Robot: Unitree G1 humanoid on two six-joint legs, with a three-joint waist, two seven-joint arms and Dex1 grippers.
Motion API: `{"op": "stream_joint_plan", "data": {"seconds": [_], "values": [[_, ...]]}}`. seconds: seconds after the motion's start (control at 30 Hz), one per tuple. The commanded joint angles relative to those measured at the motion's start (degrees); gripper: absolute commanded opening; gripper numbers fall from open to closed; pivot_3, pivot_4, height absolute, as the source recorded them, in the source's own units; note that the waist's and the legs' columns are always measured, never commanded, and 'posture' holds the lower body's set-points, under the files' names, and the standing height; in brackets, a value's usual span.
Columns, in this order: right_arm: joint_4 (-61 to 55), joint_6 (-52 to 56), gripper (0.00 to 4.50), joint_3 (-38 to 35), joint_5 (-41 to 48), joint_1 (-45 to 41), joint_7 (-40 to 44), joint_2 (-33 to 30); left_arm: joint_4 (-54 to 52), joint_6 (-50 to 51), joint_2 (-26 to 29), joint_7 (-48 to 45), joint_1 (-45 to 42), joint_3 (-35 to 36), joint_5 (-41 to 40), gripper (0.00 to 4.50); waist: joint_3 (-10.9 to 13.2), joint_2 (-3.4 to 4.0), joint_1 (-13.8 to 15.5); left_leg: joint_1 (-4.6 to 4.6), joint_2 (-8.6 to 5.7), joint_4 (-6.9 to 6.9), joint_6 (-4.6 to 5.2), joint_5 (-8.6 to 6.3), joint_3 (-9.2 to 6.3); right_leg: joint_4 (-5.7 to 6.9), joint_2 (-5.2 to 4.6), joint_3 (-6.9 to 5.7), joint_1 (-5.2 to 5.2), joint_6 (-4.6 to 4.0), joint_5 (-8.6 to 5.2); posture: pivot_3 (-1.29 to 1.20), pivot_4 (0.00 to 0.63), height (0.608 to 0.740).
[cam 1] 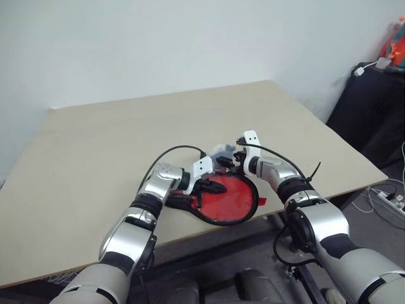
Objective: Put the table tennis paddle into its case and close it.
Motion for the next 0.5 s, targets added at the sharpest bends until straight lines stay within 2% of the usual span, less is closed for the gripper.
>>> {"op": "stream_joint_plan", "data": {"seconds": [0.03,0.17,0.27,0.5], "values": [[-1.7,-0.4,4.42,-0.8,0.1,-1.7,0.4,0.0,1.9,0.3,0.4,0.4,0.9,-1.2,2.1,0.00,0.0,0.01,0.0,0.01,0.00,0.00,0.00,0.00,0.00,0.00,0.00,0.00,0.01,0.00,0.00,0.00,0.000,0.740],[-1.7,-0.1,4.42,-1.0,0.3,-1.7,0.8,0.0,2.0,0.5,0.6,0.1,0.9,-1.5,2.4,0.00,0.0,0.03,0.0,0.09,0.00,0.00,0.00,0.00,0.00,0.00,0.00,0.00,0.08,0.00,0.00,0.00,0.000,0.740],[-1.4,0.0,3.93,-1.4,0.5,-1.8,0.2,0.0,2.0,1.3,0.7,-0.6,0.7,-1.7,2.5,0.00,0.0,0.03,0.0,0.23,0.00,0.00,0.00,0.00,-0.01,-0.01,0.00,0.00,0.21,0.00,0.00,0.00,0.000,0.740],[-1.3,0.5,2.02,-3.2,1.3,-2.1,-0.9,-0.2,1.9,1.5,1.1,-1.0,0.5,-2.1,2.9,0.00,0.0,0.03,-0.8,0.64,0.02,-0.10,-0.01,-0.01,-0.06,-0.11,0.00,-0.05,0.63,-0.01,-0.01,0.00,0.000,0.740]]}}
